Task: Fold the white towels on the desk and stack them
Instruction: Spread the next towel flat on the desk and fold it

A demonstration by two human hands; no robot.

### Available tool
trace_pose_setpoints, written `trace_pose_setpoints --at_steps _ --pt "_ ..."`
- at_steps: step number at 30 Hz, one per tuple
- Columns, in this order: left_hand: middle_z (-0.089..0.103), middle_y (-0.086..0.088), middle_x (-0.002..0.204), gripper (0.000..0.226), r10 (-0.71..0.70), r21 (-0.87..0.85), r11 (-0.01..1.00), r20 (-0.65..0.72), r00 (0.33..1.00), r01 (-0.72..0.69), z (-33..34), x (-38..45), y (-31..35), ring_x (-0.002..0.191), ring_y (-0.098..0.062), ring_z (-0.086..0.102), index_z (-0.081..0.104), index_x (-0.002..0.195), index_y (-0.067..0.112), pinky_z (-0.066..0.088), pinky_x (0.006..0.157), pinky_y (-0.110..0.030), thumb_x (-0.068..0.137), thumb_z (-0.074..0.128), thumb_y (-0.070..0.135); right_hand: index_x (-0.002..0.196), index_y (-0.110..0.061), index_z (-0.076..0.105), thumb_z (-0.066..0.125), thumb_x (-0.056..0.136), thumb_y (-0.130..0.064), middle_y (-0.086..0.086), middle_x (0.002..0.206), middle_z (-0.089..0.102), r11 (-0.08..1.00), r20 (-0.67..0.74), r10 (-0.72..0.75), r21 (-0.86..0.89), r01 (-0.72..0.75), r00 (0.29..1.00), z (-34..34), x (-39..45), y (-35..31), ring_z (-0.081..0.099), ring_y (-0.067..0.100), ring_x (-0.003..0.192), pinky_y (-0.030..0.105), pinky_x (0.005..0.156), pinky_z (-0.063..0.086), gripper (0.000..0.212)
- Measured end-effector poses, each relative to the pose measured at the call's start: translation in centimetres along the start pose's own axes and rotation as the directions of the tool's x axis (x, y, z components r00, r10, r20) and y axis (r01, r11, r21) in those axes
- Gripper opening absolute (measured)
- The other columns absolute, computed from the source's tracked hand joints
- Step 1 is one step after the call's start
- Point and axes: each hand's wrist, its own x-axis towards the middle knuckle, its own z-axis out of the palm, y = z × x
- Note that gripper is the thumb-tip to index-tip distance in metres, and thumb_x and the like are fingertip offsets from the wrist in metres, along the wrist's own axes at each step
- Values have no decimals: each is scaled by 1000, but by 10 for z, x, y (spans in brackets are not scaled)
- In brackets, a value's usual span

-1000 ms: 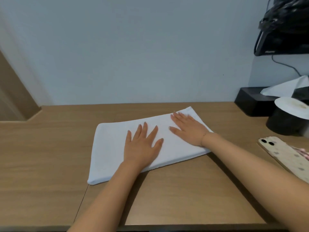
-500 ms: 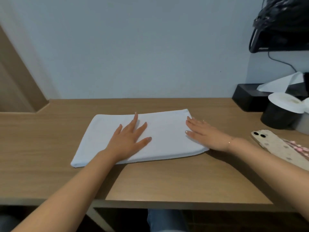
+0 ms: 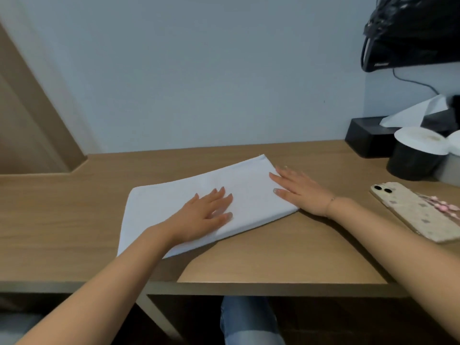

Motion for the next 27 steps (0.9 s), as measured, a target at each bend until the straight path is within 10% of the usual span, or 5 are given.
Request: trace_pose_setpoints --at_steps 6,21,27 --pt "61 14 128 24 -75 -314 949 -241 968 -4 -43 77 2 120 -4 54 66 119 28 40 98 -23 97 58 31 146 -34 38 35 92 -67 -4 158 25 985 -128 172 51 -167 977 -6 51 25 16 17 147 42 118 12 63" --pt "51 -8 120 51 -213 20 966 -510 834 258 -17 231 -53 114 -29 45 57 120 13 33 89 -38 95 45 56 107 -30 71 54 81 -63 -16 123 60 938 -320 238 319 -132 917 -3 106 35 49 3 117 28 100 39 45" --pt "58 -8 104 49 -283 -57 956 -450 847 289 -30 219 -39 99 -29 53 54 106 9 34 83 -35 94 49 57 81 -27 56 69 68 -67 -12 88 41 868 -319 489 272 -416 812 -10 97 13 39 7 87 27 79 22 43"
